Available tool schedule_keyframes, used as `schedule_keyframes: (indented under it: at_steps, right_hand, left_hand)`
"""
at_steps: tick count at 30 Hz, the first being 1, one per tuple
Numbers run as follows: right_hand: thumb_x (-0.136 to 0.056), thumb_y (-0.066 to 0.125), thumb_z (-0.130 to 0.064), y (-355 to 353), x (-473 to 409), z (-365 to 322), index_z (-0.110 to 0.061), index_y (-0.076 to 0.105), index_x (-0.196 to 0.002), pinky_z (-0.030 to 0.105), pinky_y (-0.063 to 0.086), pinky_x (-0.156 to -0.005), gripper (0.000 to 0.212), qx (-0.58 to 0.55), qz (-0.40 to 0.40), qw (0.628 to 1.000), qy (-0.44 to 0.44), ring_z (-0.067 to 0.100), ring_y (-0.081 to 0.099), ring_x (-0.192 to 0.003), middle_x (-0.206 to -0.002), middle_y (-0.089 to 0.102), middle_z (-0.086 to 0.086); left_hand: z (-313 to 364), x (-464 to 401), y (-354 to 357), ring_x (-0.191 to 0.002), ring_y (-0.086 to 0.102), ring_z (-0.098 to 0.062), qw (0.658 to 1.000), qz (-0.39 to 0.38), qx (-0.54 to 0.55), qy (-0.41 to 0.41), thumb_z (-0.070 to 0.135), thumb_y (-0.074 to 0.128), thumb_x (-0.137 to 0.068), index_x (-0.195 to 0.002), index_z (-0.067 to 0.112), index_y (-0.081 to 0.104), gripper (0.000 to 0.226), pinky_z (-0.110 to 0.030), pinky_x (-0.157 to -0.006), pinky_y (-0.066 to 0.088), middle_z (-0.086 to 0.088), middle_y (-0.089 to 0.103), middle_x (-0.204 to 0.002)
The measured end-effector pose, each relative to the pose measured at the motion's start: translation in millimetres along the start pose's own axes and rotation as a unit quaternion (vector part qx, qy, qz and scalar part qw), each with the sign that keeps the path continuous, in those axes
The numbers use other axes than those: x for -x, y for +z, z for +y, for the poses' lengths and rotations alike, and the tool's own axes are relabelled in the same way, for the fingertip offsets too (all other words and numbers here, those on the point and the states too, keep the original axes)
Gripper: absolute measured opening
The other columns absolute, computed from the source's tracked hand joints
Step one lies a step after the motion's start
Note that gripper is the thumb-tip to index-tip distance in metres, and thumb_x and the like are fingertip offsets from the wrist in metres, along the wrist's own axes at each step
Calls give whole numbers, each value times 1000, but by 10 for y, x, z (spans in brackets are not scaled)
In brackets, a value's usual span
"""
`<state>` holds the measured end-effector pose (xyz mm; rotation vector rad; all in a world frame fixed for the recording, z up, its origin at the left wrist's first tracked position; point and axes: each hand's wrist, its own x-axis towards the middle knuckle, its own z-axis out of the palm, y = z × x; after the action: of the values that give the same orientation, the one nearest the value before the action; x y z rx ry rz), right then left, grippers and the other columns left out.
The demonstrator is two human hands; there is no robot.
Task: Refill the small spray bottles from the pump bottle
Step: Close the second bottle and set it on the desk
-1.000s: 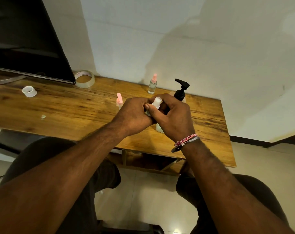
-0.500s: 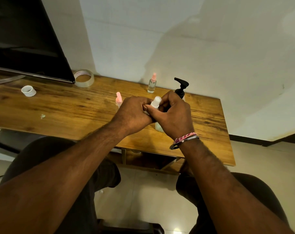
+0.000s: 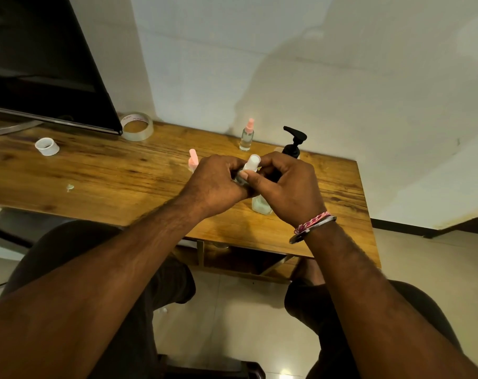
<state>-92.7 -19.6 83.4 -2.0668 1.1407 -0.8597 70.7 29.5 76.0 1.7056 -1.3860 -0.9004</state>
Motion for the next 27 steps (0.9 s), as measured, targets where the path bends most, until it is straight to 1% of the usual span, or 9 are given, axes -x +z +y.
schedule_keyframes:
  at_steps: [2,4,9,12,16,19,21,24,27]
  right_hand:
    - [-79,86,-44,67,-3,-21,-22,73,-90,13,48,-57,28,0,37,999,17,4,65,-71,-74,69,-11]
    - [-77,87,-46,131,-3,-29,-21,69,-87,14,49,-55,32,5,55,998,21,5,65,-69,-73,67,-10]
    - [-86,77,-49,106,16,-29,-25,70,-117,18,49,-62,40,10,-5,1000,-19,7,63,-75,-82,67,-12]
    - [-93,72,-38,74,16,-23,-27,76,-113,25,51,-68,23,18,-14,999,-49,7,64,-85,-91,72,-11]
    - [-89,77,-35,132,28,-57,-30,79,-107,10,41,-66,19,24,47,998,-32,1,64,-80,-83,73,-14]
    - [-88,78,-34,210,57,-104,-29,80,-104,19,46,-64,17,22,81,996,-31,5,63,-74,-74,70,-13]
    - [-89,77,-35,225,52,-109,-26,79,-103,23,48,-63,17,22,83,996,-26,8,62,-74,-74,68,-10]
    - [-89,76,-41,158,6,-78,-25,77,-105,25,51,-64,23,6,49,999,-4,10,63,-79,-83,70,-7]
    - [-93,71,-42,124,20,-52,-26,77,-110,33,54,-70,24,-10,0,1000,-9,14,64,-84,-89,72,-4]
  left_hand:
    - [-1,1,6,-84,70,-1,1000,5,-2,0,23,92,-78,-95,33,78,24,-25,-75,58,14,75,-88]
    - [-12,-6,10,-85,71,-4,1000,11,-2,-8,21,92,-78,-98,27,80,24,-29,-76,58,12,76,-88]
    - [-15,-20,-22,-91,73,-7,1000,7,-3,-16,20,89,-81,-101,24,82,22,-39,-86,62,10,79,-92]
    - [1,-6,-29,-93,73,-4,1000,2,9,-14,21,90,-81,-107,27,81,29,-34,-86,62,12,79,-96]
    - [3,6,-14,-93,72,-2,999,26,22,-6,23,91,-80,-111,29,81,33,-29,-82,60,13,79,-98]
    - [4,5,-32,-91,71,-1,999,37,20,-11,24,91,-81,-107,33,81,29,-23,-78,54,14,78,-95]
    - [4,2,-46,-87,73,-5,999,28,15,-24,23,91,-80,-96,32,80,21,-32,-83,59,12,78,-88]
    - [25,22,-73,-83,75,-11,999,-4,1,-35,21,91,-79,-96,24,80,20,-43,-86,62,8,78,-84]
    - [40,55,-151,-82,75,-5,999,-23,9,-30,22,90,-80,-95,33,78,23,-35,-80,63,10,79,-85]
